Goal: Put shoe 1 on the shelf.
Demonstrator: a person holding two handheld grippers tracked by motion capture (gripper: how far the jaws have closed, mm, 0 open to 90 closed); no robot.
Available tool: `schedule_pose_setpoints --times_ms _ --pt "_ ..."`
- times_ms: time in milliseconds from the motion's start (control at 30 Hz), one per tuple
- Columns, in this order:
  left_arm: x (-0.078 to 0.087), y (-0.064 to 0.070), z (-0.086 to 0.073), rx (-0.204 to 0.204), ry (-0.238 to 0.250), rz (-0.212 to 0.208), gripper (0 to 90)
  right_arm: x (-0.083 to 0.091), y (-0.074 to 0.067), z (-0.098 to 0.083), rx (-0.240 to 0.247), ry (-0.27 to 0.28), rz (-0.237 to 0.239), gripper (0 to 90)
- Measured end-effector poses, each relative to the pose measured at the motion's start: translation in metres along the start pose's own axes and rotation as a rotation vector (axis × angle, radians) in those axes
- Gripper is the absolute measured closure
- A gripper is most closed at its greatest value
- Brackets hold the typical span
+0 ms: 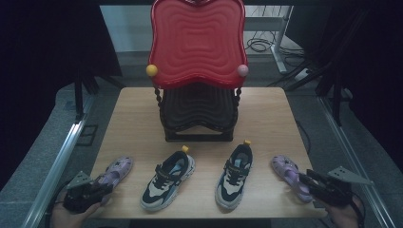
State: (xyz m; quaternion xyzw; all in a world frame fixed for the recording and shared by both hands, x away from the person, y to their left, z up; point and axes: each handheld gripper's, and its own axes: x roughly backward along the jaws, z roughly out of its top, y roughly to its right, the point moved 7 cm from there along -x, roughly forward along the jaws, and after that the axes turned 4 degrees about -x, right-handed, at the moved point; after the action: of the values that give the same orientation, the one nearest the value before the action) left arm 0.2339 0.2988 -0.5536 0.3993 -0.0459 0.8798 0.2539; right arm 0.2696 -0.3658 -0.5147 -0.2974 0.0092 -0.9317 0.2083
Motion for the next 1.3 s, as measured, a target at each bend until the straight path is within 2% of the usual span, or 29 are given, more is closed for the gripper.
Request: schedule_pose_setpoints --times_ms 167,300,567,733,900,1133,1300 --pt "0.000 0.000 0.000 0.008 0.003 -0.005 84.6 0.003 -0.002 -0.002 0.006 -0.022 0.020 60.0" --pt "0.000 0.000 -0.001 0.013 0.008 -0.009 84.3 0.001 -0.006 -0.008 0.031 -0.079 0.029 59.8" --pt "-0.001 0.000 -0.001 0.016 0.015 -0.013 84.2 -0.009 -0.012 -0.023 0.021 -0.166 0.063 61.3" --pt "-0.001 0.000 -0.001 0.017 0.012 -0.014 84.0 -0.018 -0.013 -0.029 0.004 -0.215 0.078 73.6" --pt "-0.001 -0.001 -0.001 0.017 0.016 -0.017 84.1 -0.023 -0.013 -0.030 -0.002 -0.217 0.066 83.2" --pt "0.000 -0.002 0.000 0.041 0.020 -0.019 86.2 -0.022 -0.010 -0.028 -0.029 -0.192 0.068 85.2" --pt "0.002 -0.004 0.001 0.060 0.036 -0.018 86.7 -0.021 -0.009 -0.027 -0.026 -0.177 0.064 85.6"
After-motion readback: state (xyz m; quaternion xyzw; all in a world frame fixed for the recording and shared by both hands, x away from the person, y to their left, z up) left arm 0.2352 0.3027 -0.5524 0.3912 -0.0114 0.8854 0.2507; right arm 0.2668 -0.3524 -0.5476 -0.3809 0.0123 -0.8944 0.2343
